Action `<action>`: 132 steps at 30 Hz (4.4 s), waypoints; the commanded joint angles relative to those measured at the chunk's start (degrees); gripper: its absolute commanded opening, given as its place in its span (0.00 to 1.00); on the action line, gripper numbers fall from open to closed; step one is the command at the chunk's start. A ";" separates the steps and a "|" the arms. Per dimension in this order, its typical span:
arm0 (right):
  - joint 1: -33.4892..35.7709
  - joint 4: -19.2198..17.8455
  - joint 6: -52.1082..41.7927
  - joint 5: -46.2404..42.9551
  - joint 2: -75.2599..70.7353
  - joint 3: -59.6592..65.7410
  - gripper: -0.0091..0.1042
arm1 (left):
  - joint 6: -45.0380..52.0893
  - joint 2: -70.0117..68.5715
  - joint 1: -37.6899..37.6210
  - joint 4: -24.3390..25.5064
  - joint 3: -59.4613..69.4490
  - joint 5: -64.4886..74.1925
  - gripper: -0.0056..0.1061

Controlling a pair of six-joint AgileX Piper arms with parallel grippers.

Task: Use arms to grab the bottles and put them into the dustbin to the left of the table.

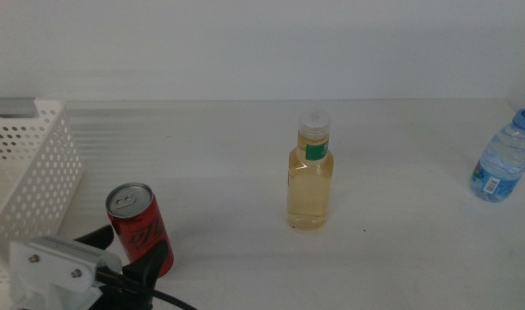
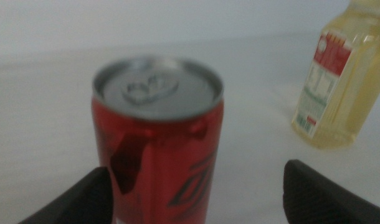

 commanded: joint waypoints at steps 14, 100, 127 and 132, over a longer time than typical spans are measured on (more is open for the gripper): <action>-0.26 -0.35 -0.72 -4.43 -1.58 -0.44 0.70 | 0.56 7.83 -0.10 -2.67 -6.14 -10.38 0.86; -0.26 -0.35 -0.72 -4.43 -1.58 -0.44 0.70 | 12.79 -5.32 17.14 -4.33 -67.18 117.24 0.01; -0.26 -0.35 -0.72 -4.43 -1.58 -0.44 0.70 | 24.62 12.87 42.41 -5.20 -94.67 140.12 0.01; -0.26 -0.35 -0.72 -4.43 -1.58 -0.44 0.70 | 27.13 16.88 45.77 -4.10 -94.67 139.84 0.01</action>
